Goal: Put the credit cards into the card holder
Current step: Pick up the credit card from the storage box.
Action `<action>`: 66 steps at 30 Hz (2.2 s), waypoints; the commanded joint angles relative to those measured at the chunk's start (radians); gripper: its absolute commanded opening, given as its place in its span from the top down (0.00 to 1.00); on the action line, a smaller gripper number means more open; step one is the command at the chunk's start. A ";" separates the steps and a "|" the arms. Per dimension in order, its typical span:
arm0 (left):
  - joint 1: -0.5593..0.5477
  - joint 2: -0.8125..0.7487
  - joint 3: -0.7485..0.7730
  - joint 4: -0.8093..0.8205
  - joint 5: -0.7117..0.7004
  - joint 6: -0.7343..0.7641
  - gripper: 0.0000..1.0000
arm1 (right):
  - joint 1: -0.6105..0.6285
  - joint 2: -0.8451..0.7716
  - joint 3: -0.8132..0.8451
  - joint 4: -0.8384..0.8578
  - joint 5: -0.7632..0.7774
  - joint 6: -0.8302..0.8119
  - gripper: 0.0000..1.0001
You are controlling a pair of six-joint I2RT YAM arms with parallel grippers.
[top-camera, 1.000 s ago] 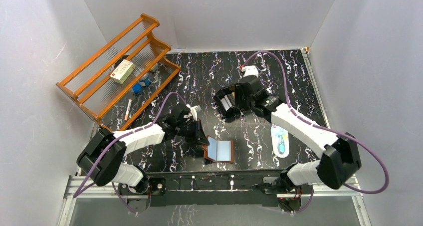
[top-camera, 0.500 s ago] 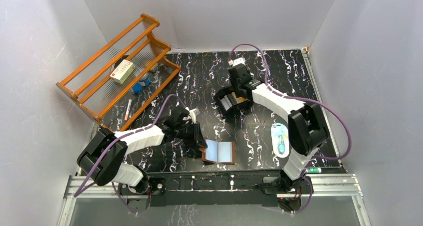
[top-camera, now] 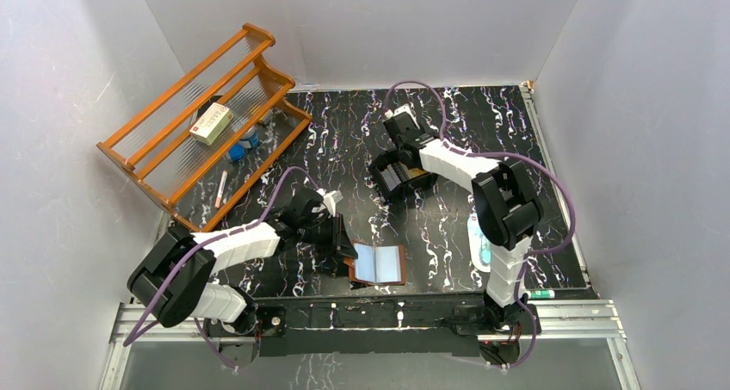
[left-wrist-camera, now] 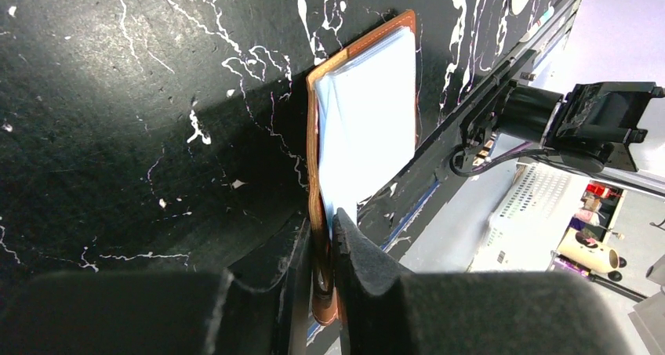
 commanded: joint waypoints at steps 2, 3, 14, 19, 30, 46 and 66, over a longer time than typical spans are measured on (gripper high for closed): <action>0.003 -0.018 -0.035 0.050 0.043 -0.023 0.86 | 0.002 0.028 0.048 0.005 0.072 -0.023 0.52; 0.003 -0.016 -0.038 0.059 0.048 -0.028 0.86 | 0.003 0.031 0.047 0.005 0.071 -0.023 0.52; 0.003 -0.016 -0.044 0.072 0.050 -0.038 0.86 | 0.024 0.070 0.039 0.017 0.202 -0.056 0.58; 0.003 -0.017 -0.044 0.079 0.055 -0.043 0.86 | 0.029 0.062 0.045 0.017 0.215 -0.056 0.64; 0.003 -0.020 -0.053 0.092 0.056 -0.051 0.86 | 0.028 0.022 0.053 0.033 0.213 -0.065 0.72; 0.003 -0.019 -0.056 0.077 0.037 -0.042 0.86 | 0.031 -0.022 0.093 -0.031 0.146 -0.039 0.88; 0.003 -0.075 -0.032 -0.074 -0.054 0.003 0.68 | 0.061 -0.210 0.114 -0.221 -0.065 0.188 1.00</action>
